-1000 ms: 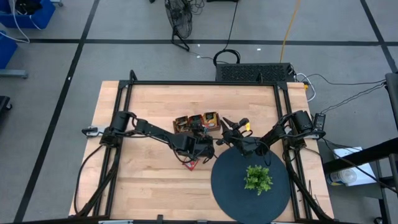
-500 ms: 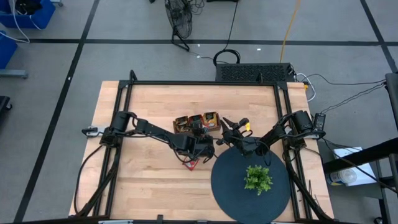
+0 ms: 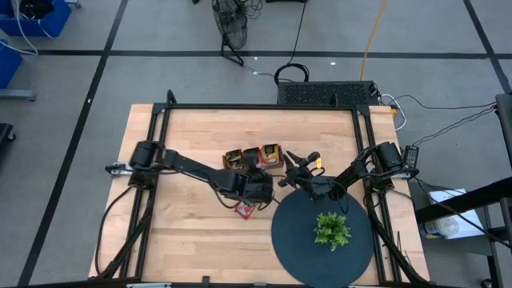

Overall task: Pick & Place Tea
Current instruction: Put the red tea bag into the middle section wooden organizer

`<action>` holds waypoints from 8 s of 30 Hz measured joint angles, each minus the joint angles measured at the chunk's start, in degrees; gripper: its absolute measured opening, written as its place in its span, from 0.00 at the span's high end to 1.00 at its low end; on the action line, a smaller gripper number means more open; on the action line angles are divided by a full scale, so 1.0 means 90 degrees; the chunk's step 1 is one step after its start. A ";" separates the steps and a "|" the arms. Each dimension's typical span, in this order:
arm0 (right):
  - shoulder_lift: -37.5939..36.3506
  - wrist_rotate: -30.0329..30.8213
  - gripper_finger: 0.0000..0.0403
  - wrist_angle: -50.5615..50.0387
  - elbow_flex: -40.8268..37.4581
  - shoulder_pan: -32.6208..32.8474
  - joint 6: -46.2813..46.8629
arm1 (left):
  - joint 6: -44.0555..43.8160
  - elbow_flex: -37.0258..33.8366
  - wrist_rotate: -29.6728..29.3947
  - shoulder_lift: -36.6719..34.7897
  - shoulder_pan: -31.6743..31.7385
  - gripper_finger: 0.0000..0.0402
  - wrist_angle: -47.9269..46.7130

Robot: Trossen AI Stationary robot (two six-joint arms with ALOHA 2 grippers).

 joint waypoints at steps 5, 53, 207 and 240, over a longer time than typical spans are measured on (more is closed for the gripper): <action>0.0000 -0.0001 0.85 -0.0008 0.0002 0.0000 0.0000 | -0.0398 -0.0018 0.0397 -0.0941 -0.0010 0.99 -0.0362; 0.0000 -0.0164 0.85 0.0003 0.0000 -0.0005 0.0168 | -0.0996 -0.5408 0.4243 -0.1502 0.1972 0.99 0.8937; 0.0000 -0.0174 0.85 -0.0046 0.0000 -0.0002 0.0172 | -0.3343 -0.1500 0.5476 -0.1764 0.0578 0.67 -0.0409; 0.0000 -0.0342 0.85 0.0005 0.0000 -0.0002 0.0171 | -0.5733 -0.3467 0.5795 -0.1711 0.0500 0.67 0.2129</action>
